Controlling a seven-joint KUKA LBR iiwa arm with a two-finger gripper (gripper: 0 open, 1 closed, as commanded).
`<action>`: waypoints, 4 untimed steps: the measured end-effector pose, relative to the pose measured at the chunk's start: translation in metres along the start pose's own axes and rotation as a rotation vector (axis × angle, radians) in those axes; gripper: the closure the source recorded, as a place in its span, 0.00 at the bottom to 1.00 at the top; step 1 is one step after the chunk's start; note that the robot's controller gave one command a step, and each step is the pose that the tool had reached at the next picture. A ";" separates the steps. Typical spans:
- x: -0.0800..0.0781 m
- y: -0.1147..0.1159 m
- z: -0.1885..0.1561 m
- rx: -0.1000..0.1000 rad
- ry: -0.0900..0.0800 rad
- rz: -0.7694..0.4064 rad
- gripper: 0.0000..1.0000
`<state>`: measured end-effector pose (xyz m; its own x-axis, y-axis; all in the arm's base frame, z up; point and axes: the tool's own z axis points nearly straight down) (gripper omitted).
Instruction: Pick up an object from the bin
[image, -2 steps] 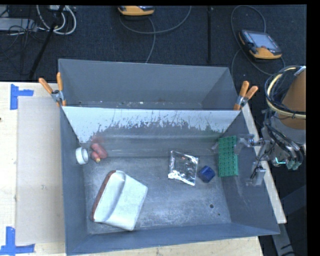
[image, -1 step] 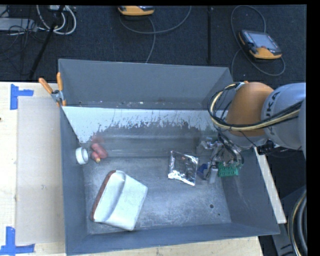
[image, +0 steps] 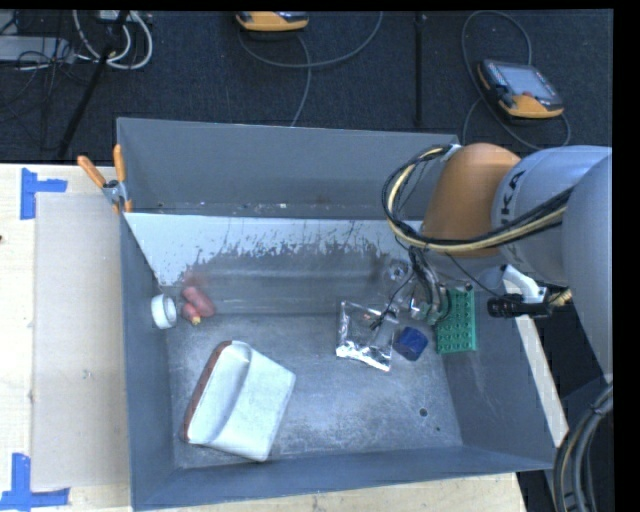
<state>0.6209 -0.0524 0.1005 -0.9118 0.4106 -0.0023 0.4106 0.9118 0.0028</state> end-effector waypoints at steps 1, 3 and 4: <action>0.010 0.006 0.001 0.004 0.003 0.318 0.00; 0.011 -0.004 0.031 0.006 0.003 0.804 0.00; 0.011 -0.004 0.031 0.007 0.002 0.800 1.00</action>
Offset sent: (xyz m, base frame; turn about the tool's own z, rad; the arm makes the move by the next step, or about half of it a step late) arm -0.0065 0.0089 -0.0005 0.3215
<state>0.6095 -0.0521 0.0693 -0.3405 0.9403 -0.0004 0.9403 0.3405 -0.0038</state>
